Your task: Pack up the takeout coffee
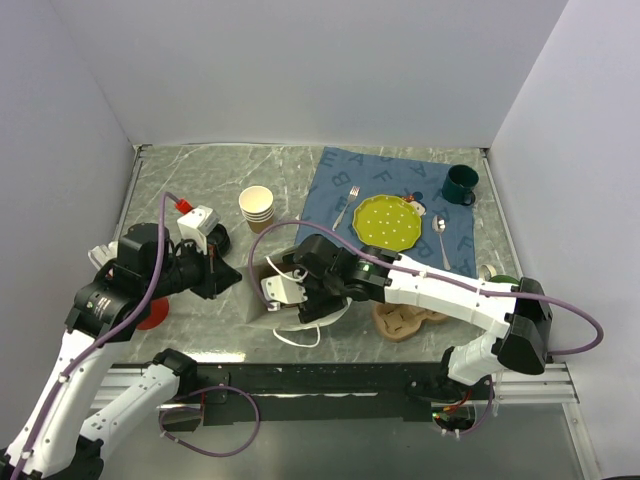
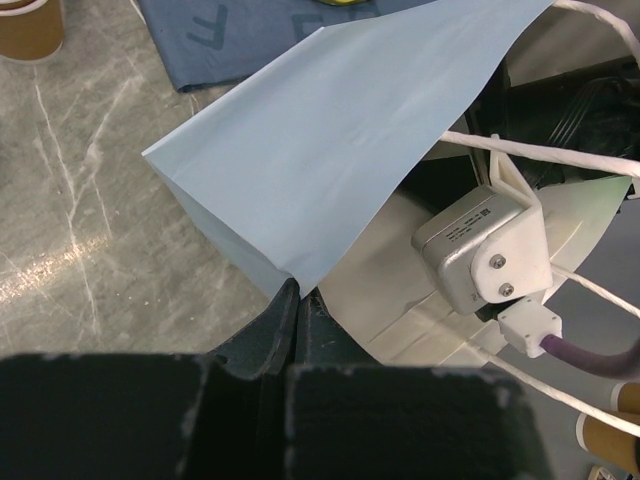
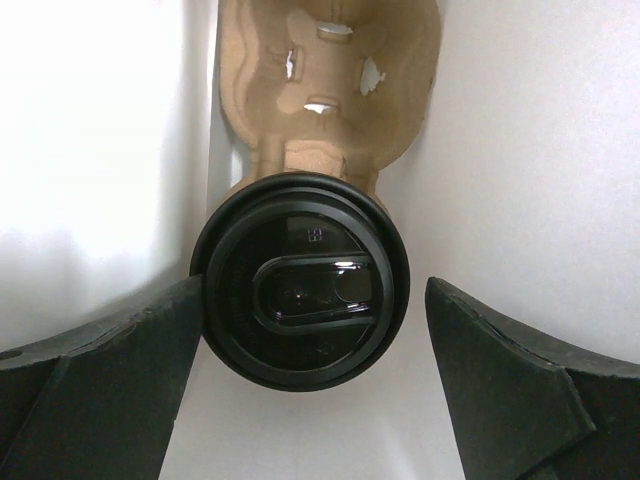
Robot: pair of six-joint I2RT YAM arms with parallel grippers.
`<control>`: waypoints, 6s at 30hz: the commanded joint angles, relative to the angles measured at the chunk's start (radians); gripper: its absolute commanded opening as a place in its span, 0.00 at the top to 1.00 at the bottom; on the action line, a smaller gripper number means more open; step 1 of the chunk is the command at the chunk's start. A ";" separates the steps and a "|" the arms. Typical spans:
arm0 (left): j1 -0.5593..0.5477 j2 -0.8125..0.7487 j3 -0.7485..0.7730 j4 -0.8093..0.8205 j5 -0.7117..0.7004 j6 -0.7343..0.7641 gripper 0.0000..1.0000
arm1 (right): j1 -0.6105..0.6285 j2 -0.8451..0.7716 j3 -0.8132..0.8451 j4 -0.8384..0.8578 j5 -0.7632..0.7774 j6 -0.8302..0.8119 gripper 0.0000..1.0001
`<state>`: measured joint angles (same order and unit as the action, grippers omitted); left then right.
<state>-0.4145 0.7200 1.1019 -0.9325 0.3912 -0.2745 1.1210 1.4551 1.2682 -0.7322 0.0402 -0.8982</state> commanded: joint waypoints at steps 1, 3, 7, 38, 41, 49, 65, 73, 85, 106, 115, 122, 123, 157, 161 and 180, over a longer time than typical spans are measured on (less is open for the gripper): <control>0.002 0.006 0.052 0.006 -0.011 0.023 0.99 | -0.013 -0.015 0.049 -0.026 -0.017 0.018 0.03; 0.002 0.012 0.061 0.003 -0.014 0.029 0.99 | -0.015 -0.010 0.057 -0.033 -0.019 0.019 0.03; 0.002 0.022 0.084 -0.008 -0.026 0.038 0.99 | -0.015 -0.002 0.059 -0.021 -0.005 0.022 0.01; 0.002 0.027 0.116 -0.045 -0.048 0.018 0.99 | -0.030 0.022 0.042 0.071 -0.068 0.082 0.02; 0.002 0.033 0.122 -0.049 -0.057 0.023 0.99 | -0.033 -0.002 0.022 0.057 -0.050 0.087 0.01; 0.002 0.041 0.128 -0.057 -0.064 0.035 0.99 | -0.046 -0.019 0.028 0.025 -0.065 0.110 0.02; 0.002 0.055 0.141 -0.072 -0.072 0.050 0.99 | -0.049 -0.010 0.077 -0.006 -0.085 0.150 0.00; 0.002 0.065 0.156 -0.089 -0.078 0.073 0.99 | -0.056 -0.019 0.082 -0.012 -0.109 0.174 0.00; 0.002 0.073 0.168 -0.092 -0.087 0.089 0.99 | -0.072 -0.021 0.106 -0.003 -0.134 0.229 0.01; 0.002 0.078 0.173 -0.098 -0.083 0.087 0.99 | -0.082 -0.030 0.102 0.056 -0.109 0.265 0.00; 0.002 0.079 0.182 -0.106 -0.087 0.081 0.99 | -0.084 -0.051 0.076 0.105 -0.068 0.269 0.00; 0.002 0.078 0.184 -0.123 -0.087 0.049 0.99 | -0.082 -0.062 0.066 0.103 -0.138 0.275 0.05; 0.000 0.076 0.184 -0.130 -0.084 0.038 0.99 | -0.082 -0.061 0.063 0.109 -0.148 0.275 0.05; 0.002 -0.033 0.024 -0.034 -0.012 -0.012 0.99 | -0.026 0.036 0.036 0.162 -0.267 0.248 0.68; 0.002 -0.044 0.009 -0.025 -0.005 -0.011 0.99 | -0.023 0.048 0.023 0.230 -0.246 0.252 0.68; 0.002 -0.017 0.065 -0.062 -0.038 0.032 0.99 | -0.050 0.064 -0.115 0.336 -0.093 0.254 0.71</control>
<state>-0.4145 0.7025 1.1183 -1.0134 0.3428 -0.2634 1.0901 1.5166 1.1824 -0.4034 -0.1131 -0.6533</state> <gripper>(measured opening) 0.016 0.300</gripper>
